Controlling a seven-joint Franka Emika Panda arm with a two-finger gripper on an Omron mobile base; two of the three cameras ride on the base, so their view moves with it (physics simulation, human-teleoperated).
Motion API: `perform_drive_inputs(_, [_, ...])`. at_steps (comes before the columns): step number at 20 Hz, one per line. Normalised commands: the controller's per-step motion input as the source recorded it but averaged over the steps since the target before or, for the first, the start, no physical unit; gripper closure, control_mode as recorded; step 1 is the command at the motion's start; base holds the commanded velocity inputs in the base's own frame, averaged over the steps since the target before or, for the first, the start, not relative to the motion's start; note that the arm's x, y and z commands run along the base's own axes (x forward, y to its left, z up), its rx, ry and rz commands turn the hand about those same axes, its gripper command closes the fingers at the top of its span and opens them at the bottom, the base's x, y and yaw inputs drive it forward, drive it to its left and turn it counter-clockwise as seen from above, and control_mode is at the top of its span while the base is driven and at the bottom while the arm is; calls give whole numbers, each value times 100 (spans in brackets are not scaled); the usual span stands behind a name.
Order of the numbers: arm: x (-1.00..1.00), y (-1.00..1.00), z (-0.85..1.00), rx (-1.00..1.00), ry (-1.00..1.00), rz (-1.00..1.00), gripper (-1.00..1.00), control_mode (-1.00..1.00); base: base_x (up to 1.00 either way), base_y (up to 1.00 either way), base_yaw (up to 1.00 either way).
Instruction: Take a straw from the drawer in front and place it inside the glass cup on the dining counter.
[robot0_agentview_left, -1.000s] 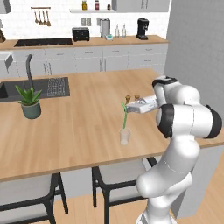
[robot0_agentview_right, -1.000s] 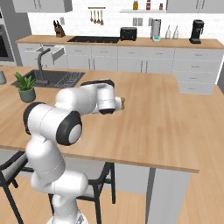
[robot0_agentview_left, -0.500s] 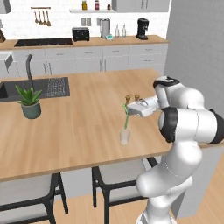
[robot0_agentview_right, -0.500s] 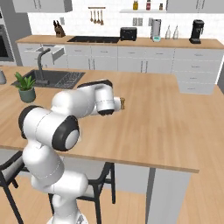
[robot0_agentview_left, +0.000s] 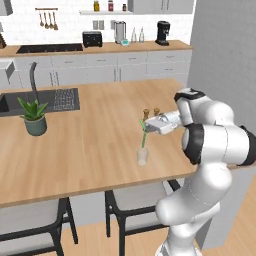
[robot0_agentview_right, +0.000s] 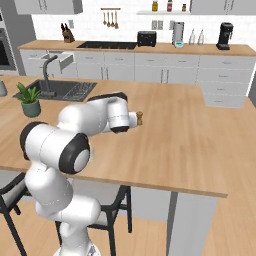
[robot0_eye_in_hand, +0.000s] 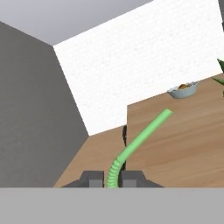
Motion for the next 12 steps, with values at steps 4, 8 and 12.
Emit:
perform_drive_inputs(4, [17, 0, -20, 0, 3, 0, 100, -100, 0, 0, 0])
perform_drive_inputs(8, [12, 0, -29, 0, 6, 0, 100, -100, 0, 0, 0])
perform_drive_inputs(12, [23, 0, -28, 0, 1, 0, 100, -100, 0, 0, 0])
